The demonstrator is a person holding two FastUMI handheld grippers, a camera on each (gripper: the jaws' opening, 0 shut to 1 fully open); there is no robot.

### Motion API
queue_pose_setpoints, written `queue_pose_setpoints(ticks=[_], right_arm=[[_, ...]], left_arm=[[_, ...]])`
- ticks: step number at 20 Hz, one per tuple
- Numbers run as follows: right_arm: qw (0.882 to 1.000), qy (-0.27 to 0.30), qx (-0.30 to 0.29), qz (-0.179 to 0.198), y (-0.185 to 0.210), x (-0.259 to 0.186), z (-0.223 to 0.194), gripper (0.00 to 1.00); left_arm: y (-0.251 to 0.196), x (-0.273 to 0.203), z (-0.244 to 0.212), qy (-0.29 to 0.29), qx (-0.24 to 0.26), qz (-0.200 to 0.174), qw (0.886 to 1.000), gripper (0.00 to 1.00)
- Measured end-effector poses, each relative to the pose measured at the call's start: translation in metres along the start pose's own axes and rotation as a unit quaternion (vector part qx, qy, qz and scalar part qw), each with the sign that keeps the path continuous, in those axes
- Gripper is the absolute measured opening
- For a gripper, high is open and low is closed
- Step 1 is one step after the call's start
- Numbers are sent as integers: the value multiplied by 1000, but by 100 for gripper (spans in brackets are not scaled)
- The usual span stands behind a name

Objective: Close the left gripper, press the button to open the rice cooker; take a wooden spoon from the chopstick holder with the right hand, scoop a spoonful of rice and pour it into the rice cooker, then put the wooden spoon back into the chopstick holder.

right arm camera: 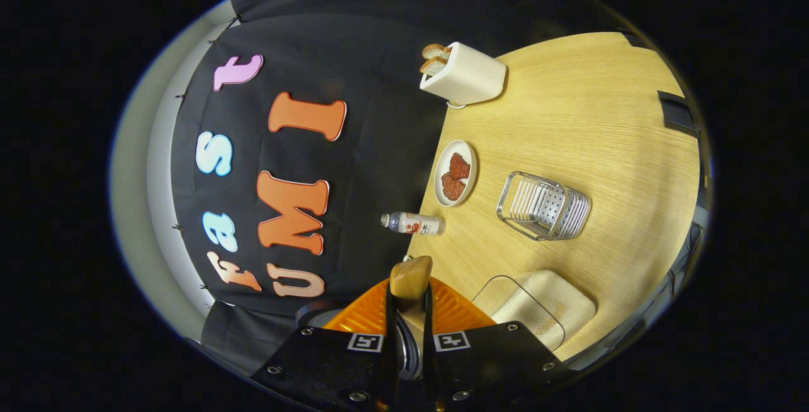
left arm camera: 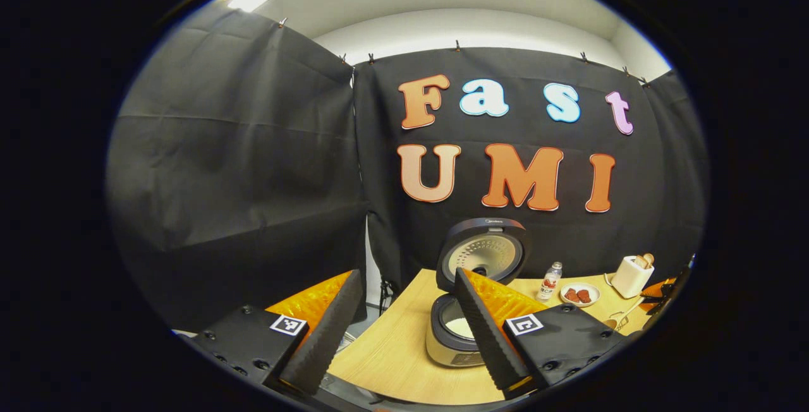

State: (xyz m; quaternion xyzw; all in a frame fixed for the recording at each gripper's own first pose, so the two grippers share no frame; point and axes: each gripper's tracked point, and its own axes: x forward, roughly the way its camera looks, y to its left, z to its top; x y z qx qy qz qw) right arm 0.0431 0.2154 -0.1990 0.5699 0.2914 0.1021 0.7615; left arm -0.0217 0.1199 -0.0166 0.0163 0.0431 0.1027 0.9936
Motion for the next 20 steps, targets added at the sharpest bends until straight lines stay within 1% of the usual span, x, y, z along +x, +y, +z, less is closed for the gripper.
queue_pose_setpoints(ticks=[4, 8, 11, 17, 20], right_arm=[[999, 10, 25, 18, 21, 3, -4, 15], [999, 21, 32, 32, 47, 9, -12, 15], [998, 30, 30, 41, 68, 19, -23, 15], [996, 54, 32, 57, 110, 44, -57, 15], [996, 65, 25, 60, 128, 61, -79, 15]], left_arm=[[4, 7, -3, 1, 2, 3, 1000, 98], [4, 14, -5, 1, -4, -1, 1000, 100], [6, 18, -7, 2, -8, -2, 1000, 98], [7, 22, -10, 6, -12, -14, 1000, 99], [9, 23, -12, 9, -6, -17, 1000, 98]])
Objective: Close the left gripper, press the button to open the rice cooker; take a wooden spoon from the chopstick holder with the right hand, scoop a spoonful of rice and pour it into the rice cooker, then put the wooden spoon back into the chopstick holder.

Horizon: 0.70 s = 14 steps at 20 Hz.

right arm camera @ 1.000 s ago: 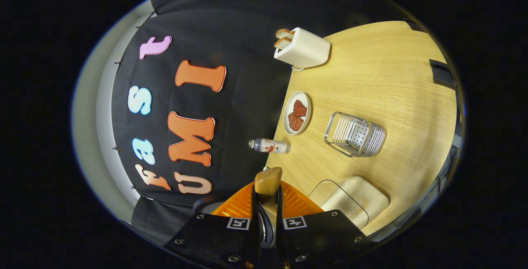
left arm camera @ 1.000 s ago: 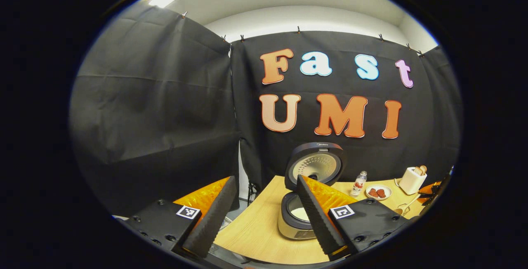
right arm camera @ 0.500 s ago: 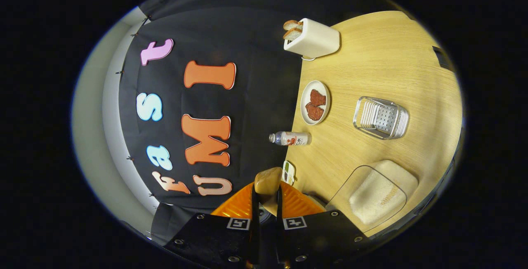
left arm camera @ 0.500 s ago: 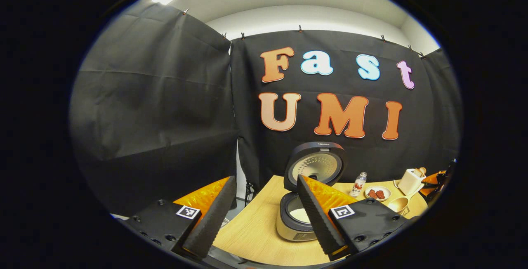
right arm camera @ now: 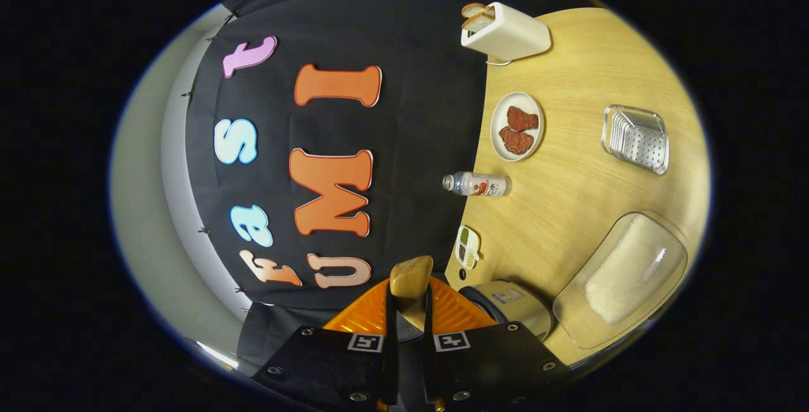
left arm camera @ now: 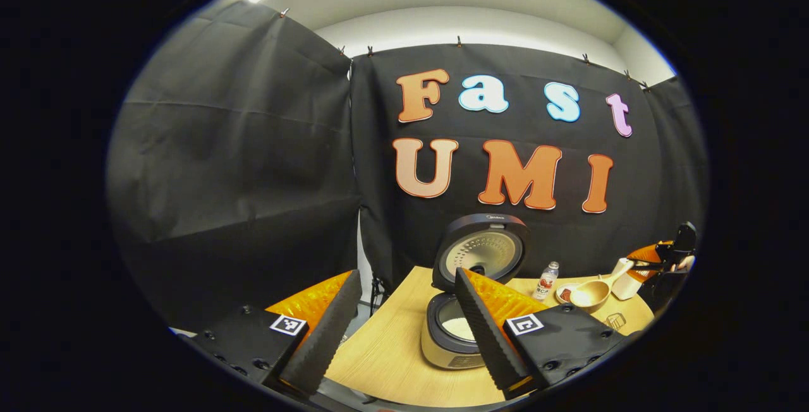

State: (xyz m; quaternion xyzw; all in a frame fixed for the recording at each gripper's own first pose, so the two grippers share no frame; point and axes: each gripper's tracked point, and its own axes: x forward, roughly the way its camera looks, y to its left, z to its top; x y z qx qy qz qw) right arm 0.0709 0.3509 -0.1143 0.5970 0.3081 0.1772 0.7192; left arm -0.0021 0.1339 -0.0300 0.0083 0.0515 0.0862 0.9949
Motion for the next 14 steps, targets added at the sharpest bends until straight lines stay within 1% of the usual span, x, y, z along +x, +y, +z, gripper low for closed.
queue_pose_setpoints(ticks=[4, 10, 11, 12, 13, 14], right_arm=[[1000, 13, -11, 7, 22, 30, -26, 15], [998, 25, -57, 9, 37, 76, -63, 15], [998, 22, -62, 10, 40, 83, -67, 19], [998, 22, -65, 9, 40, 89, -71, 19], [997, 22, -72, 7, 40, 95, -74, 15], [996, 23, -82, 5, 40, 99, -78, 14]], left_arm=[[0, 1, -3, 6, -3, -11, 1000, 97], [2, 2, -4, 14, -1, -20, 1000, 97], [3, 2, -3, 13, -3, -22, 1000, 98], [5, 2, -2, 13, -5, -23, 1000, 98], [8, 1, -2, 13, -5, -22, 1000, 99], [9, 1, -2, 14, -4, -20, 1000, 99]])
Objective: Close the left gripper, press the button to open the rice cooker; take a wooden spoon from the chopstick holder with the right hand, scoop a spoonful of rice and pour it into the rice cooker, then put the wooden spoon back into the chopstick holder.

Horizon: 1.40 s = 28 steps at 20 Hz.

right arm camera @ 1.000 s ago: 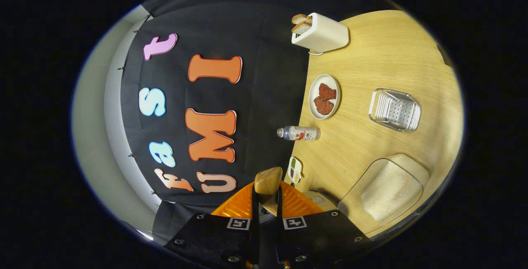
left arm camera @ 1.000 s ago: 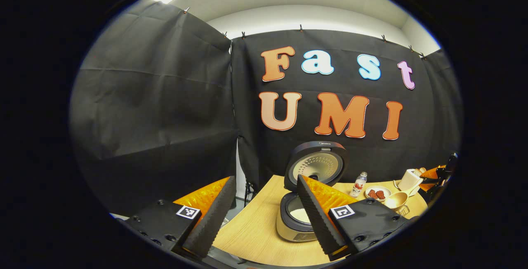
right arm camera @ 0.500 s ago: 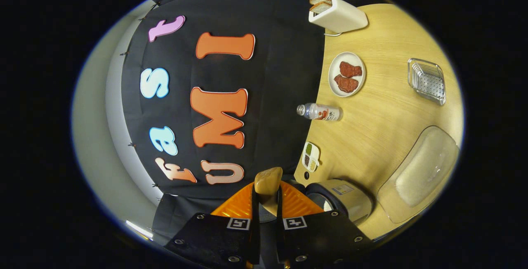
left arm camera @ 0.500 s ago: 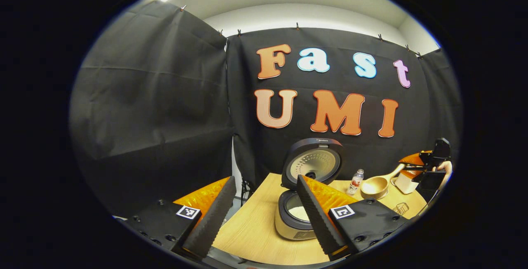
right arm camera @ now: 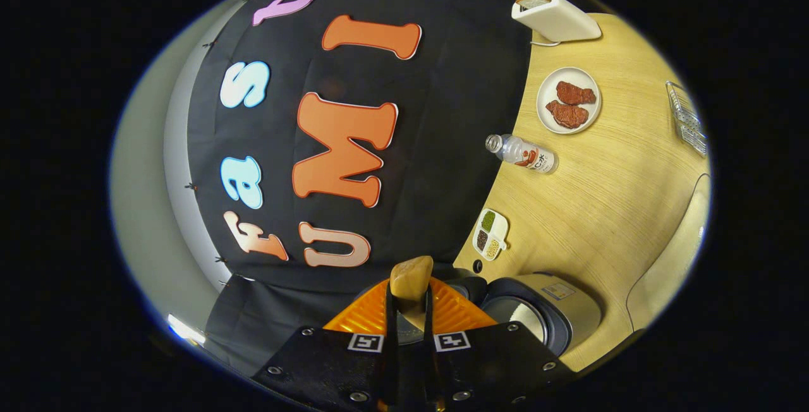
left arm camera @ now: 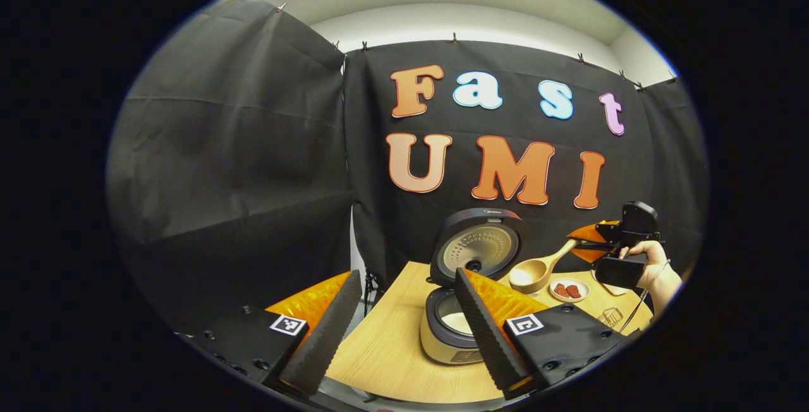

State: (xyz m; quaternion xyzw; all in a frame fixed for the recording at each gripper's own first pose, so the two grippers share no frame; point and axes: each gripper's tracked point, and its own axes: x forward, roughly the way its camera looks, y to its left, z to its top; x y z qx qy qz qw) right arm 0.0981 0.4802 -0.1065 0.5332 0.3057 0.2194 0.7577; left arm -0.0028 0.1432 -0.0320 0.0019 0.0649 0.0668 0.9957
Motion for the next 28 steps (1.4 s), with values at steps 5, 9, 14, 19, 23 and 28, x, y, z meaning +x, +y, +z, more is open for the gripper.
queue_pose_setpoints(ticks=[5, 9, 14, 19, 23, 28], right_arm=[[998, -14, -60, -2, 11, 8, -2, 15], [995, -22, -95, 1, 17, 9, -4, 14], [989, -30, -145, 9, 29, 10, -8, 14], [984, -27, -175, 15, 36, 13, -17, 15], [977, -31, -211, 19, 42, 14, -23, 14], [968, -33, -247, 29, 49, 14, -28, 15]], left_arm=[[5, 0, -2, 2, -1, 4, 1000, 100], [16, -6, -6, 2, 2, 12, 1000, 99], [22, -7, -7, 3, -1, 17, 1000, 99], [28, -7, -9, 5, -4, 22, 1000, 98], [33, -8, -7, 5, -4, 26, 1000, 98], [38, -8, -9, 5, -6, 33, 999, 99]])
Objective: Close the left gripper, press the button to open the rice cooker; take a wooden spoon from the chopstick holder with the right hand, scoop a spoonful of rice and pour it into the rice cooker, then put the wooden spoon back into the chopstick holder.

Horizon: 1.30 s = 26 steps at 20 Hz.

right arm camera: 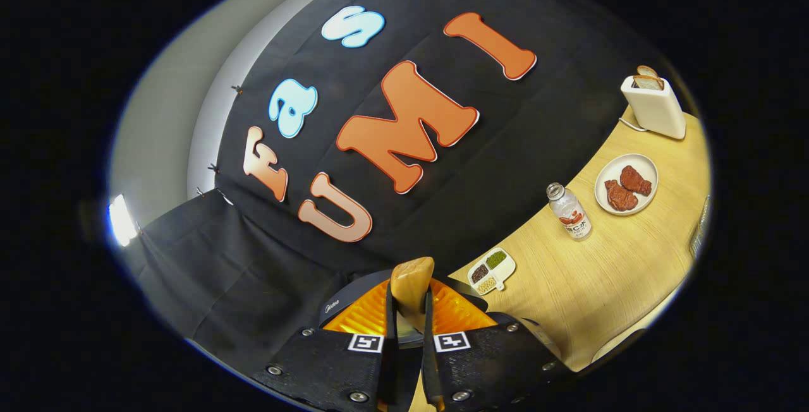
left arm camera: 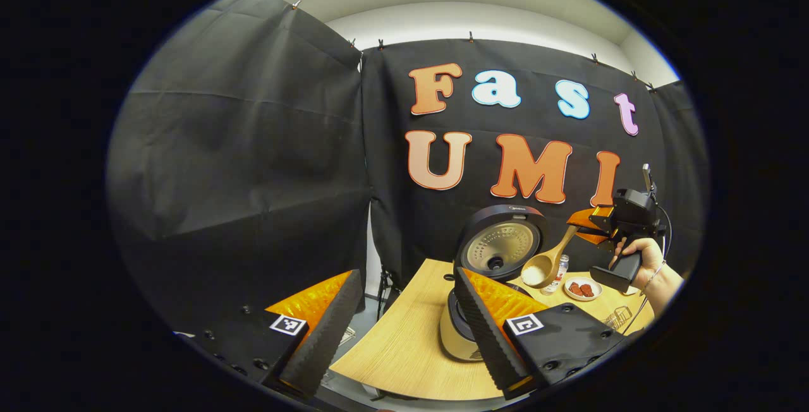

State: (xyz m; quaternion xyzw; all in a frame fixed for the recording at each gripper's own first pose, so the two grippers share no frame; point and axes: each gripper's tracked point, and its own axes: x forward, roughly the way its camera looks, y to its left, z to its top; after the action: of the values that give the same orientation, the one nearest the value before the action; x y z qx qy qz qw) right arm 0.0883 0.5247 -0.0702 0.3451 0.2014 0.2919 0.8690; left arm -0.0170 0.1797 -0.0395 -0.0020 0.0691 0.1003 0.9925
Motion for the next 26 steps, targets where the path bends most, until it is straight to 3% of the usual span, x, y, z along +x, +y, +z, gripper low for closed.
queue_pose_setpoints(ticks=[14, 26], right_arm=[[996, -18, -84, 21, 21, -6, -1, 15], [979, -35, -196, 49, 48, -18, -15, 14]], left_arm=[[4, -3, 4, -4, 3, 6, 1000, 98], [5, -5, 5, -4, 5, 8, 1000, 99]])
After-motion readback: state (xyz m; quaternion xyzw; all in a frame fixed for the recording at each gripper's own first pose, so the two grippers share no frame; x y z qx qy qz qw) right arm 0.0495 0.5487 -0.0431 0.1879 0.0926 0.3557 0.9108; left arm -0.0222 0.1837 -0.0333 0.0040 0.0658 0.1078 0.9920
